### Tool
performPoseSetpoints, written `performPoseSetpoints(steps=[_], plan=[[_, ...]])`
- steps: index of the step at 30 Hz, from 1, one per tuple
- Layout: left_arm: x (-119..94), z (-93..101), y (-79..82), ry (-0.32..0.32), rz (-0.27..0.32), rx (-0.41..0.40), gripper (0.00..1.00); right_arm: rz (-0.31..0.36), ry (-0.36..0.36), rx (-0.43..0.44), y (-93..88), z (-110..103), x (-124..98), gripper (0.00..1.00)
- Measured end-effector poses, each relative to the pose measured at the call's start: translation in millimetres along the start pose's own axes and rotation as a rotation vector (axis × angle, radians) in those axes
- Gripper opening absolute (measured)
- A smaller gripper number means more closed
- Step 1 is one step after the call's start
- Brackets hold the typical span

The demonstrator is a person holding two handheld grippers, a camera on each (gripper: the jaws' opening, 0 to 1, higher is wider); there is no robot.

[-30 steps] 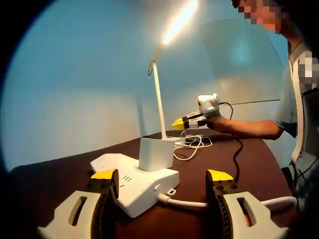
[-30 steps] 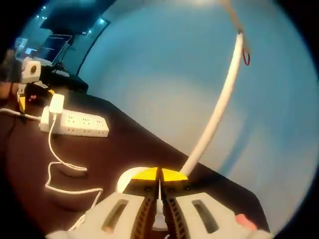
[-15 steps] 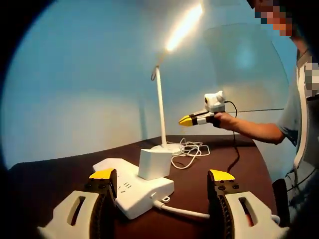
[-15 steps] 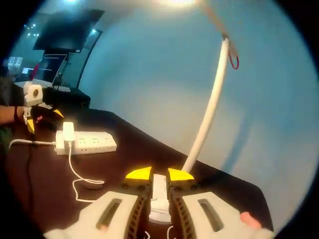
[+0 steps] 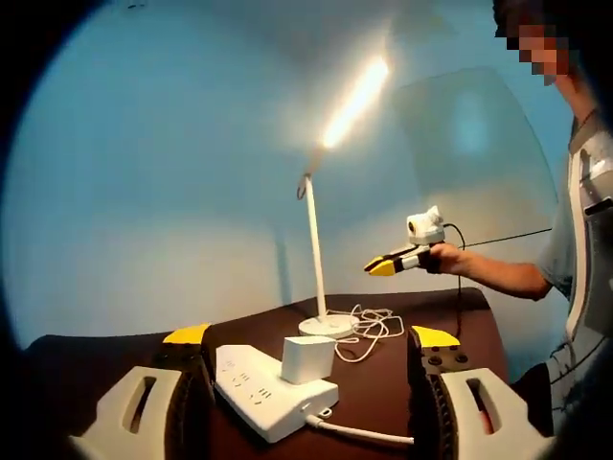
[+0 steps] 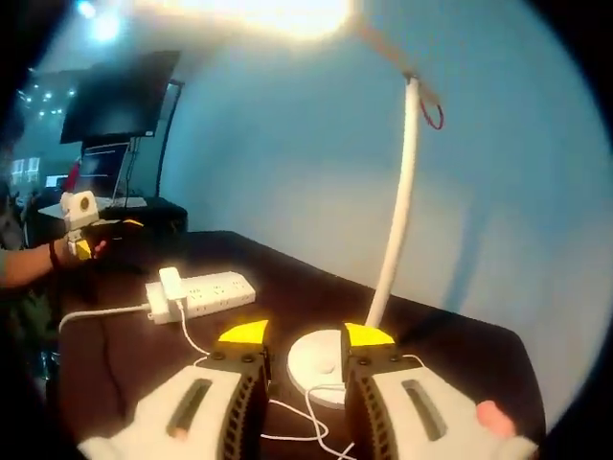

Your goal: Insert the desk lamp plug into the socket, turn on the power strip switch, turn on the lamp switch, then turn off the lamp switch, turn off the power strip switch, and remove the plug from the socket.

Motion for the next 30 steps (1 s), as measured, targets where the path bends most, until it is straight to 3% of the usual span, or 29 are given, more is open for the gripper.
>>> performPoseSetpoints(steps=[10, 14, 23, 30], plan=[[-4.3, -2.7, 5.1, 0.013, -0.001, 0.010, 0.88, -0.018, 0.011, -0.003, -1.2, -18.0, -30.5, 0.34], [-6.6, 1.3, 10.1, 0.015, 0.030, -0.015, 0.89, -0.014, 0.015, 0.012, -2.8, -23.5, -42.7, 0.37], [-13.1, 5.8, -3.8, 0.048, -0.004, -0.052, 0.89, 0.019, 0.023, 0.063, -2.4, -35.8, -59.8, 0.53], [-16.0, 8.4, -7.0, 0.092, -0.011, -0.106, 0.89, 0.015, 0.021, 0.051, -4.6, -43.3, -68.1, 0.64]])
Point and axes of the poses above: the point that each gripper's makers call its tool centre point, and the gripper's own axes: x roughly forward along the fingers, z roughly to its right, y roughly out of its top, the point moved 2 cm from there along -x, roughly backward along the fingers, and after that the axes turned 3 degrees about z, right-handed, at the moved point
